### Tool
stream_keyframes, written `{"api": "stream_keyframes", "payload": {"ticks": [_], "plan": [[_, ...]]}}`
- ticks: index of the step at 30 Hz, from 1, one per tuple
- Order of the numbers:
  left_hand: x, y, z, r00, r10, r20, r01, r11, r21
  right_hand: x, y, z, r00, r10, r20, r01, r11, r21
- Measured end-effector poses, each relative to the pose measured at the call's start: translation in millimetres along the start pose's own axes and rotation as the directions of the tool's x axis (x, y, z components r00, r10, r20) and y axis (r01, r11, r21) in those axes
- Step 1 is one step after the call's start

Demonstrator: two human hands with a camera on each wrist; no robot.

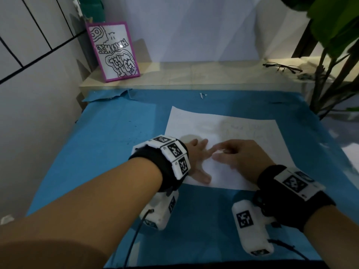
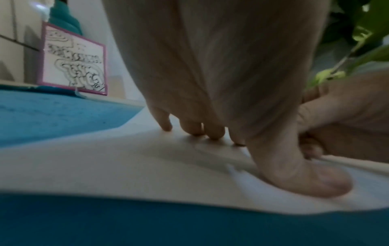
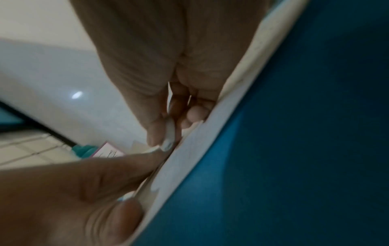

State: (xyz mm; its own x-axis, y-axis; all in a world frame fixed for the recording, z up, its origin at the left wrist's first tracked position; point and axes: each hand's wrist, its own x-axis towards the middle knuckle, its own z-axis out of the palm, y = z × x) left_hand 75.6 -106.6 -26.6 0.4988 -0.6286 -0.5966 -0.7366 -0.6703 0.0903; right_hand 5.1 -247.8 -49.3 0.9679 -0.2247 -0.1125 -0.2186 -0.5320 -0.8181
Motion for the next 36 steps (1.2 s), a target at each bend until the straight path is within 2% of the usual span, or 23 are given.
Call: {"api": "stream_keyframes", "payload": {"ticks": [2, 4, 8, 12, 15, 19, 22, 26, 30, 33, 34, 36], "plan": [[3.0, -3.3, 2.2, 1.0, 0.004, 0.007, -0.003, 1.0, -0.025, -0.1, -7.4, 0.3, 0.991, -0.033, 0.132, 0.053, 0.988, -0.144], [3.6, -4.8, 2.7, 1.0, 0.008, 0.006, -0.008, 1.0, -0.024, 3.6, -14.1, -2.7, 0.973, 0.008, 0.231, 0.028, 0.988, -0.152], [6.2, -6.4, 4.1, 1.0, 0.011, 0.003, -0.011, 1.0, -0.023, 8.4, -15.5, -3.8, 0.986, -0.005, 0.168, 0.033, 0.986, -0.161], [6.5, -7.5, 5.2, 1.0, 0.021, -0.015, -0.021, 1.0, -0.004, 6.2, -16.4, -4.9, 0.969, 0.019, 0.246, 0.021, 0.987, -0.161], [6.1, -6.4, 4.4, 0.999, 0.029, -0.016, -0.029, 0.999, -0.019, 9.8, -16.3, -5.6, 0.986, -0.008, 0.167, 0.04, 0.981, -0.19], [3.6, -4.3, 2.8, 1.0, 0.015, -0.012, -0.015, 1.0, 0.015, 4.8, -17.5, -4.5, 0.964, 0.038, 0.263, 0.015, 0.98, -0.199], [3.6, -4.1, 2.1, 1.0, 0.026, -0.014, -0.026, 1.0, 0.002, 8.5, -17.8, -10.0, 0.983, 0.014, 0.181, 0.027, 0.974, -0.224], [3.4, -5.2, 2.6, 1.0, 0.019, -0.015, -0.019, 1.0, 0.017, 4.5, -18.6, -6.8, 0.963, 0.058, 0.261, 0.011, 0.967, -0.256], [4.0, -4.3, 1.7, 1.0, 0.021, -0.01, -0.021, 1.0, 0.012, 6.8, -15.9, -8.4, 0.991, 0.027, 0.133, 0.004, 0.975, -0.224], [3.3, -4.0, 1.4, 1.0, 0.011, 0.001, -0.011, 1.0, 0.02, 1.0, -16.2, -5.8, 0.973, 0.059, 0.221, -0.011, 0.977, -0.213], [2.5, -3.2, 1.5, 1.0, 0.011, 0.006, -0.011, 1.0, 0.018, -0.8, -14.3, -7.6, 0.97, 0.073, 0.23, -0.031, 0.983, -0.182], [0.7, -2.4, 1.1, 1.0, 0.012, 0.011, -0.012, 1.0, 0.009, 0.7, -5.1, -13.2, 0.986, 0.108, 0.127, -0.109, 0.994, 0.002]]}}
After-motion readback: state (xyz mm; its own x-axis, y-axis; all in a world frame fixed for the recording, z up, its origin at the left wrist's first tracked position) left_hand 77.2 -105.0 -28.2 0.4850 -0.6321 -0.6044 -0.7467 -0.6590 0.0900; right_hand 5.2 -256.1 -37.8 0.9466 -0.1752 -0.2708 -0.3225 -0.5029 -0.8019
